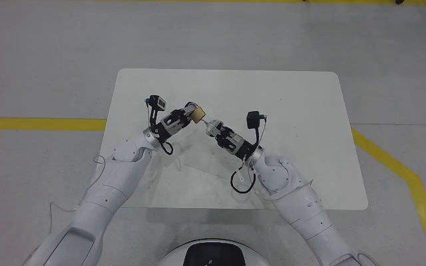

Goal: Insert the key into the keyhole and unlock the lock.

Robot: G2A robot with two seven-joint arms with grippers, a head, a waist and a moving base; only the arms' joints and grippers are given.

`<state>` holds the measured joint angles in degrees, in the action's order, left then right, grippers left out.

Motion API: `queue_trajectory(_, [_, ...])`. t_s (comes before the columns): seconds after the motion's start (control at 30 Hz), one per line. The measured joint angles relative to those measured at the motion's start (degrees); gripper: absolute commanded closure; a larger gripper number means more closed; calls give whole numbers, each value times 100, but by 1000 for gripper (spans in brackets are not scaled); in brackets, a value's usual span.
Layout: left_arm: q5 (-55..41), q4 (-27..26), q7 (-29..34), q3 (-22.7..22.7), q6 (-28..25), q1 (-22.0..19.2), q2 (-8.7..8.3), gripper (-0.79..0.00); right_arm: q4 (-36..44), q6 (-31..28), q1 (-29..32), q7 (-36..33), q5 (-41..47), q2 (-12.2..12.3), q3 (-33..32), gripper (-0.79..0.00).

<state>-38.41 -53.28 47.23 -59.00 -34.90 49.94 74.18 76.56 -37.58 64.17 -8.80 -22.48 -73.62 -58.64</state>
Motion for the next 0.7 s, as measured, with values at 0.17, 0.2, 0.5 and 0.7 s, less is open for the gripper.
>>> queue_trajectory(0.17, [47, -32, -4, -43, 3, 31, 11, 0, -22, 16, -14, -22, 13, -11, -11, 0])
queue_trajectory(0.2, [53, -36, -3, -50, 6, 36, 13, 0, -26, 17, -16, -22, 13, -13, -16, 0])
queue_trajectory(0.5, [463, -111, -184, -103, -182, 81, 22, 0, -32, 39, -16, -45, -32, -29, -32, 0])
queue_trajectory(0.7, [779, -252, -380, -128, -276, 162, 24, 0, -49, 47, -28, -104, -6, -39, -36, 0])
